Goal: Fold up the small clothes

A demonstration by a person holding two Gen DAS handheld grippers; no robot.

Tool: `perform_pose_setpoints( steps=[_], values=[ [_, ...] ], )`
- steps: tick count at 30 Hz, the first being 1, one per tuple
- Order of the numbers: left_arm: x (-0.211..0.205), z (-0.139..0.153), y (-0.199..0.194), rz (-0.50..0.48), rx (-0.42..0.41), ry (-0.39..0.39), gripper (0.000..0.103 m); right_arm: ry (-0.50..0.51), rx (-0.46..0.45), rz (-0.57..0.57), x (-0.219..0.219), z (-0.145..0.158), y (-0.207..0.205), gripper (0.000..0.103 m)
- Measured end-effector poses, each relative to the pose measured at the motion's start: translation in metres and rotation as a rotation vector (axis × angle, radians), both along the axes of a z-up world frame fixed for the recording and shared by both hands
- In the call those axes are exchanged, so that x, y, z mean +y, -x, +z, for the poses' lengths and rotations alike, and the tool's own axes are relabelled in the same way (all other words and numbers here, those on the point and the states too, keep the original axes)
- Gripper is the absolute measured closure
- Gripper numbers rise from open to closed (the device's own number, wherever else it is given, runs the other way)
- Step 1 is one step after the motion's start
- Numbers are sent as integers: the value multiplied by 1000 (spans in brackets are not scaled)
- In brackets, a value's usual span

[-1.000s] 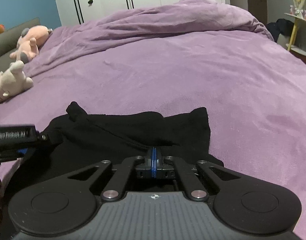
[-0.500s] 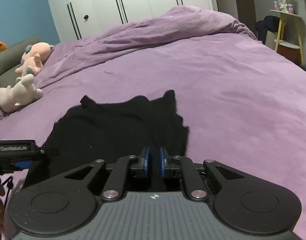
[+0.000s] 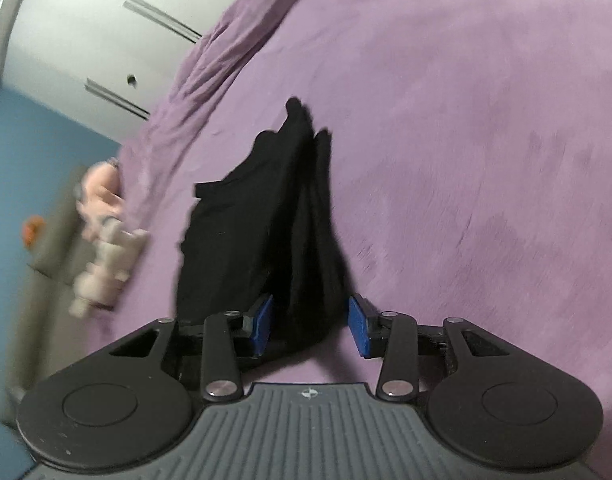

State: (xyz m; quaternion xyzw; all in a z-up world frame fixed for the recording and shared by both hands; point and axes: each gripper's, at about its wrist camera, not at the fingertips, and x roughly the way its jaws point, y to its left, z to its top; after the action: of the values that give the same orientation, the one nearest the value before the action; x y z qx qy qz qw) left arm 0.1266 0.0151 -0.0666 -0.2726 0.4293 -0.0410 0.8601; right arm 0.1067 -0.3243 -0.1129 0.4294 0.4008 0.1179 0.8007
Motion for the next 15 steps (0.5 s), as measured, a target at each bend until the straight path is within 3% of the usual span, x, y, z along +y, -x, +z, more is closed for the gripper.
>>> perform_pose_setpoints(
  steps=[3, 9, 10, 11, 15],
  values=[
    [-1, -2, 2, 2, 9, 37, 38, -79, 1, -16, -5, -6, 3, 60],
    [2, -13, -6, 24, 26, 97, 42, -49, -1, -23, 6, -11, -4, 61],
    [2, -14, -6, 32, 30, 105, 46, -55, -4, -20, 7, -10, -4, 66],
    [3, -14, -6, 38, 33, 108, 52, -69, -2, -13, 8, -10, -5, 77],
    [11, -10, -5, 39, 51, 114, 70, -190, -18, -21, -3, -15, -1, 84]
  ],
)
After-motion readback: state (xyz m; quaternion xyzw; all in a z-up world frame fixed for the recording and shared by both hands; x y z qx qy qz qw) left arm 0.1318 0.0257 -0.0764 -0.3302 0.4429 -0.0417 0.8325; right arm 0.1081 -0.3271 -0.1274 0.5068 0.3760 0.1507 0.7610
